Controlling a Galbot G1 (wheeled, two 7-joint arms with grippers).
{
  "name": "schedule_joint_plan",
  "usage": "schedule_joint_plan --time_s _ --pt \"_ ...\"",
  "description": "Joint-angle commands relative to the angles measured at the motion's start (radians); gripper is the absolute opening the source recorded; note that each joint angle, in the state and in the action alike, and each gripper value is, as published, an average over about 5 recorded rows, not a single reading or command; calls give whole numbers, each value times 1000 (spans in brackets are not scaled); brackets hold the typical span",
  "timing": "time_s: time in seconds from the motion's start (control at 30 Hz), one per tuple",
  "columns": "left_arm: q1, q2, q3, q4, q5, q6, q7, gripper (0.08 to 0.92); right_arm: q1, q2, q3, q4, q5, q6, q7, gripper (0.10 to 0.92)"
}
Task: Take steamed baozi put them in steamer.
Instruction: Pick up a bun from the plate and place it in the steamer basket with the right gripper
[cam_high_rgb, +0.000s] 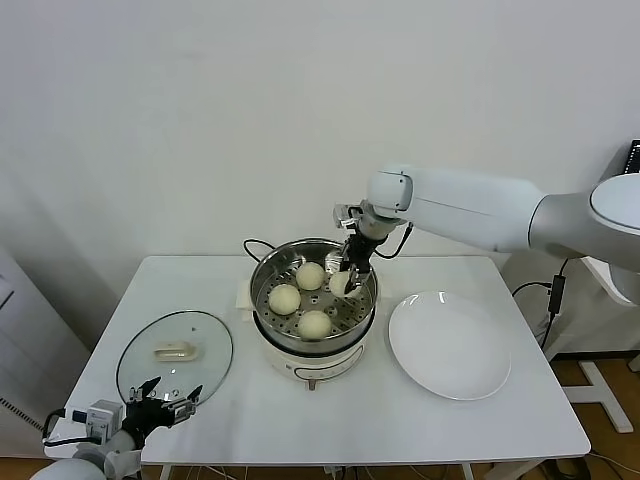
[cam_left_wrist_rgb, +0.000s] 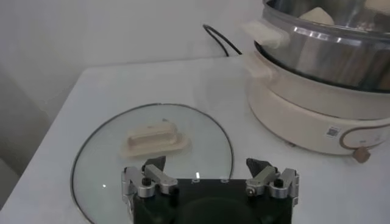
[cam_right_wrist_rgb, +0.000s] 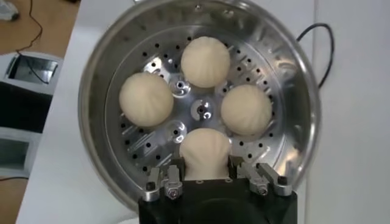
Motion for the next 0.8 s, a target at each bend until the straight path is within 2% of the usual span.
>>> schedule_joint_plan --time_s 0.03,0.23,0.63,0.8 --pt "0 0 0 3 -1 -1 1 823 -57 15 10 -14 -58 -5 25 450" --pt "0 -2 1 4 -1 -1 1 823 -62 13 17 -15 -63 -6 26 481" --pt "3 -6 -3 2 -1 1 0 823 -7 -44 86 -15 -13 -18 -26 778" --pt "2 -9 -12 1 -3 2 -1 823 60 -170 146 5 74 -30 -51 821"
